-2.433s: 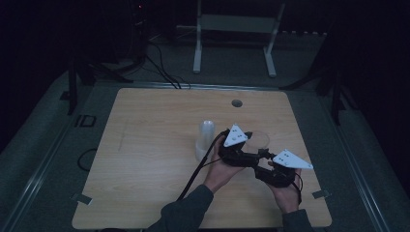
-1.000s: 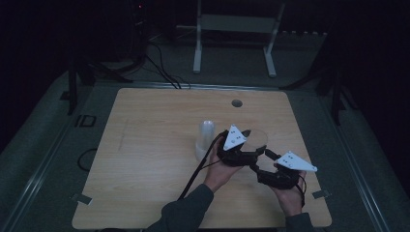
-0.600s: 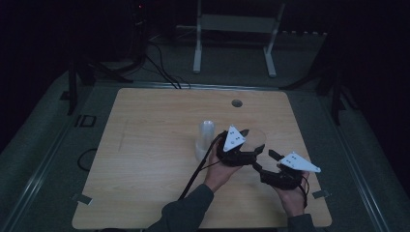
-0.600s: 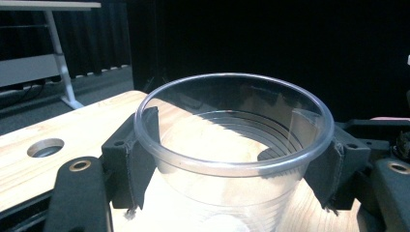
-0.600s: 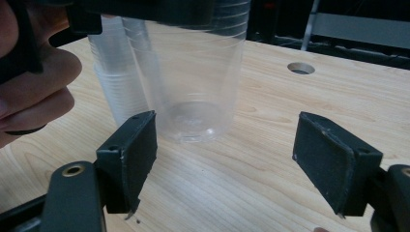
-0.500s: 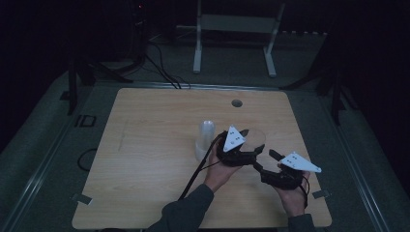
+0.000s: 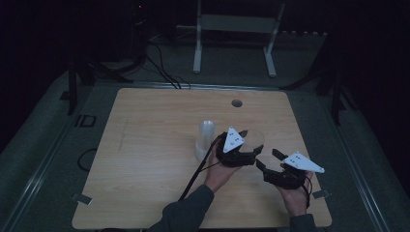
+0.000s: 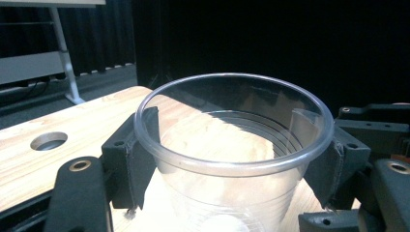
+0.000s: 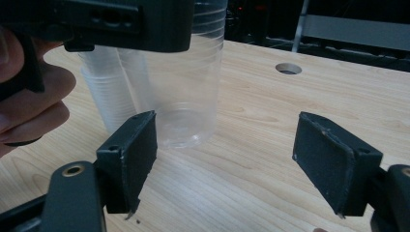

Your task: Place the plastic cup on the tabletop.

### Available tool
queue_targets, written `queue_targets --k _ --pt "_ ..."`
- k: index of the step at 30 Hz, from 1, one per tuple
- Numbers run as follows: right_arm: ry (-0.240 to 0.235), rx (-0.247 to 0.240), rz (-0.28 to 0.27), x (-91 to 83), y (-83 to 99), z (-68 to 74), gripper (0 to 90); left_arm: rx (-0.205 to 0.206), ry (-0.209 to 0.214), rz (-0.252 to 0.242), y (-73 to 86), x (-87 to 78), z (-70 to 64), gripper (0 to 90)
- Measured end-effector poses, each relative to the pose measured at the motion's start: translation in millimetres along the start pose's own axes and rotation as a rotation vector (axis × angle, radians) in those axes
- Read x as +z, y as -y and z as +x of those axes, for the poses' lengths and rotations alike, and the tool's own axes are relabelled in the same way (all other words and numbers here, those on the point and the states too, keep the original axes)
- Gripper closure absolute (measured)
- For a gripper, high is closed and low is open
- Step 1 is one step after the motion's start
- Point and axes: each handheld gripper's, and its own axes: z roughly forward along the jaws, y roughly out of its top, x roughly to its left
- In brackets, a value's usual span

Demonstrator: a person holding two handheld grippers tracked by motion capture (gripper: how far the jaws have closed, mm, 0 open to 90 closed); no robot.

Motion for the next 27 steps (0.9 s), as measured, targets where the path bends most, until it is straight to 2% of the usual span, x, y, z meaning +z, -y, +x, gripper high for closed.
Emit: queue_targets --k 16,27 --pt "0.018 0.008 -0.01 -5.1 0.0 -5.3 23.7 0.008 -0.024 -0.003 7.4 3.3 0.0 28.0" --pt "0.027 0.017 -0.023 -9.6 -0.3 -9.1 23.7 0.01 -0.023 -0.006 13.4 6.5 -1.2 28.0"
